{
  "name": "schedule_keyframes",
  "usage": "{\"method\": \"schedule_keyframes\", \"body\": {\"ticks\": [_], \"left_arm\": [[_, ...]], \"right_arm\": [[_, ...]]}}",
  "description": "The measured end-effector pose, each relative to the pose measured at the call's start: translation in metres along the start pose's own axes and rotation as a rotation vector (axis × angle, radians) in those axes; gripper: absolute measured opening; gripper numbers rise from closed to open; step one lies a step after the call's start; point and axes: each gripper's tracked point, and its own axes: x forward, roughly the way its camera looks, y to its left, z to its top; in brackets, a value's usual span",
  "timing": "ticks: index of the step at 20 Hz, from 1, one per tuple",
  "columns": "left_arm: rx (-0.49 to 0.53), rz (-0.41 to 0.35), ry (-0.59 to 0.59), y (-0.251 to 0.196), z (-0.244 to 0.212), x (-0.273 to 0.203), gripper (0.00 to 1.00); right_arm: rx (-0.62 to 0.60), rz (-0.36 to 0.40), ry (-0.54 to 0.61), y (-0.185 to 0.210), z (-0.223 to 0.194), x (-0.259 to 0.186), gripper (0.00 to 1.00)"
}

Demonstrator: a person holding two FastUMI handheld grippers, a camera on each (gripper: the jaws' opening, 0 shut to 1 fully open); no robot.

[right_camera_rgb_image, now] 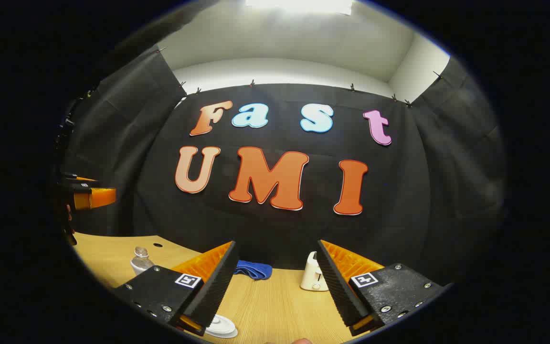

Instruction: Open the teacup lid with one hand, grasp the water bottle and pour water into the teacup with the other hand; after pouring, place the water bottle on the coaster and then close the teacup lid.

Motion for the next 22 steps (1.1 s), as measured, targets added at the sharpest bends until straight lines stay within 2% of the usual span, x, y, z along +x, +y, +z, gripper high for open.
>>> {"method": "schedule_keyframes", "body": {"ticks": [5,8,22], "left_arm": [[0.008,0.009,-0.002,0.000,0.000,-0.002,0.99],[0.004,0.008,0.000,-0.001,-0.001,-0.004,0.94],[0.013,-0.009,0.012,-0.011,-0.018,-0.003,0.95]], "right_arm": [[0.024,0.007,0.017,0.001,-0.007,0.001,0.98],[0.018,-0.001,0.021,0.001,-0.005,0.001,0.98],[0.057,0.054,0.070,0.022,-0.024,0.007,0.98]]}}
